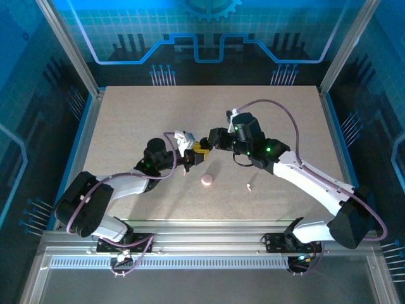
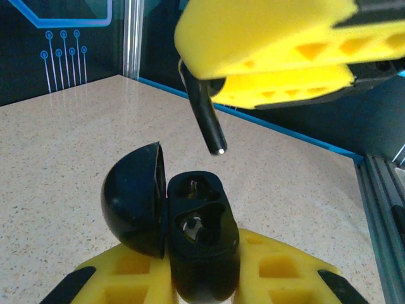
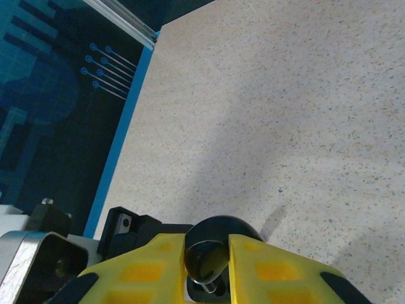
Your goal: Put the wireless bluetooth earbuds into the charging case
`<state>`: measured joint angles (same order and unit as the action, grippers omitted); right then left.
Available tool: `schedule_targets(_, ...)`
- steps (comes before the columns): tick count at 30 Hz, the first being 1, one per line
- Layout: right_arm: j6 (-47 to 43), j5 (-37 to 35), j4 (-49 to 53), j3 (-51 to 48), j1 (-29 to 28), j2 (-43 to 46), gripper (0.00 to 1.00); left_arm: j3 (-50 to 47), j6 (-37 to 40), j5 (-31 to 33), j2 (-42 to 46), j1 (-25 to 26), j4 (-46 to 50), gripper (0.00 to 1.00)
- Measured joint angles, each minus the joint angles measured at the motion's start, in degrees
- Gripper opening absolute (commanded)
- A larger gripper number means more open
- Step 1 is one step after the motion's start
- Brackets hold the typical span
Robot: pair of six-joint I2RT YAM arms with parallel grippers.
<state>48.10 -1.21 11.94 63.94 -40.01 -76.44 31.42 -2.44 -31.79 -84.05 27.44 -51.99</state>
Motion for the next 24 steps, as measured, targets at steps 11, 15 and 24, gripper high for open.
schedule_targets(11,-1.7,0.1,0.0,0.0,-1.0,0.0,0.23,0.0,-0.9,0.0,-0.4,0.0,-1.4,0.19)
schedule_targets(15,-2.1,-0.2,0.0,0.0,-1.4,-0.1,0.23,0.0,-1.8,0.0,-0.4,0.0,-1.9,0.19)
schedule_targets(24,-3.1,-1.3,0.0,0.0,-1.6,-0.1,0.23,0.0,-3.3,0.0,-0.4,0.0,-4.1,0.19)
